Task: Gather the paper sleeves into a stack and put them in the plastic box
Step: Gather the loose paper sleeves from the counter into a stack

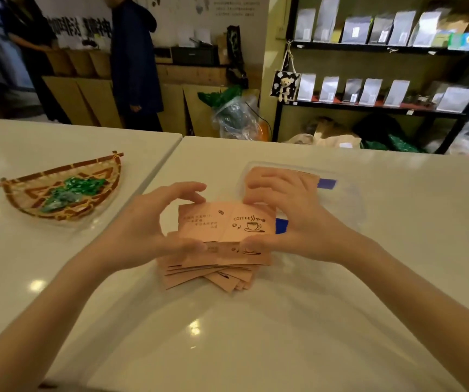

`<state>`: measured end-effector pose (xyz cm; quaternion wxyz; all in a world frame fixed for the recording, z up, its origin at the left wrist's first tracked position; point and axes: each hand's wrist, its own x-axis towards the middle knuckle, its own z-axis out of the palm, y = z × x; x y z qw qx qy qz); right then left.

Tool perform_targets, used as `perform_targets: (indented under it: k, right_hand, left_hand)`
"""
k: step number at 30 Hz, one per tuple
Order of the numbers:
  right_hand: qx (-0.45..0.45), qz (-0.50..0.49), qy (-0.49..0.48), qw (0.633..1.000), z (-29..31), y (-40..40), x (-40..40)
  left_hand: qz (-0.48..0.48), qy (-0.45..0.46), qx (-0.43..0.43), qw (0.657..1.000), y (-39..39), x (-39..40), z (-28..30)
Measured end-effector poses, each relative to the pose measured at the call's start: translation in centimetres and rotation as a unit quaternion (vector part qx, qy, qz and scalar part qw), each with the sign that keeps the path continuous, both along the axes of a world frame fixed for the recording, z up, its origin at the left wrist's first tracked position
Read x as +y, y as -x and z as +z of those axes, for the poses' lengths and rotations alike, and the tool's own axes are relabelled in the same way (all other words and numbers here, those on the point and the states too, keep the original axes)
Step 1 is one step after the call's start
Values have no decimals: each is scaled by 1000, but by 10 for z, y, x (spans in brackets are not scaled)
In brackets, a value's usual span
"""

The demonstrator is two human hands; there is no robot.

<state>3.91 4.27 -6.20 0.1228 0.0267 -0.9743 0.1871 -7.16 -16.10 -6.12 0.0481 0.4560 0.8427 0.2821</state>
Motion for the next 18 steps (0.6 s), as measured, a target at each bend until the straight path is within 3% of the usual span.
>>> perform_targets:
  k: [9,14,18]
  right_hand:
    - [-80,7,-10,997,-33,8,-12]
    - [-71,4,-23,997,-37,6,-13]
    - [-67,12,21,997,-28,10,-11]
  left_hand:
    - [-27,61,-62,996,18,-14,-28]
    - [-38,51,-73,995,22,-13,-33]
    - [-34,39,-95,994,25,-9,-27]
